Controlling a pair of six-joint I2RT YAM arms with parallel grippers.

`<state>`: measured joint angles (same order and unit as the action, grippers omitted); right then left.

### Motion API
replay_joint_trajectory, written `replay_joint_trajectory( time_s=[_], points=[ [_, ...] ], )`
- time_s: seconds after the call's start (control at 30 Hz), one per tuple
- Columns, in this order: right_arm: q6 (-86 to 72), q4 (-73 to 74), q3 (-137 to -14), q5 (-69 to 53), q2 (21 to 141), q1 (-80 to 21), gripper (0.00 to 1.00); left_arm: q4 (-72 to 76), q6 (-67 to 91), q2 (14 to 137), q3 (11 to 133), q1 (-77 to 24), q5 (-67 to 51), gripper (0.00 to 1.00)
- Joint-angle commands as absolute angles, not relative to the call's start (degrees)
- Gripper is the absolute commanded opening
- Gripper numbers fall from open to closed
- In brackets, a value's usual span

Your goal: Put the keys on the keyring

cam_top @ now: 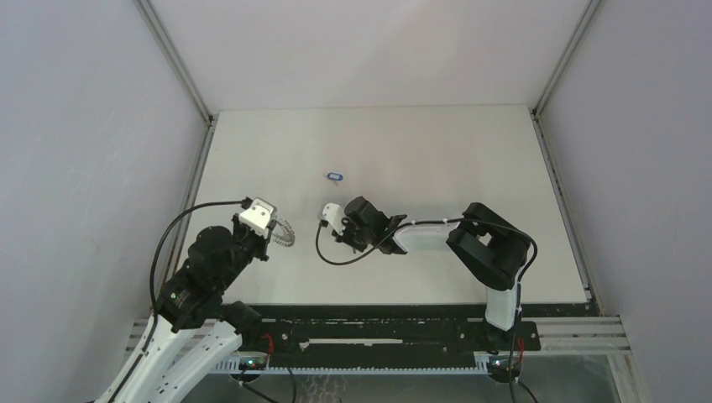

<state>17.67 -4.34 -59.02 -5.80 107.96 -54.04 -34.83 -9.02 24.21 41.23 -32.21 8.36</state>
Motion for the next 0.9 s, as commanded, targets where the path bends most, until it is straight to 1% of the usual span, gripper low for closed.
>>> replay_joint_trajectory(
  time_s=[0.0,0.13,0.3,0.53,0.87],
  points=[
    [17.4,-2.5,-61.0,-4.6,105.6,-53.5,0.09,-31.6,-8.2,23.7,41.0,-31.7,7.4,0.0],
    [16.3,-2.5,-59.8,-5.6,103.0,-52.3,0.05,-31.6,-8.1,23.7,41.0,-31.6,7.2,0.0],
    [13.3,-2.6,-58.5,-9.8,100.8,-49.5,0.0,-31.6,-8.1,23.5,40.9,-31.6,7.0,0.0],
    [8.1,-4.7,-56.0,-17.9,99.5,-45.6,0.0,-31.6,-8.1,23.7,40.8,-31.5,6.6,0.0],
    [5.9,-4.9,-55.5,-15.9,102.4,-44.2,0.0,-31.6,-8.1,24.2,40.9,-31.4,6.0,0.0]
  ],
)
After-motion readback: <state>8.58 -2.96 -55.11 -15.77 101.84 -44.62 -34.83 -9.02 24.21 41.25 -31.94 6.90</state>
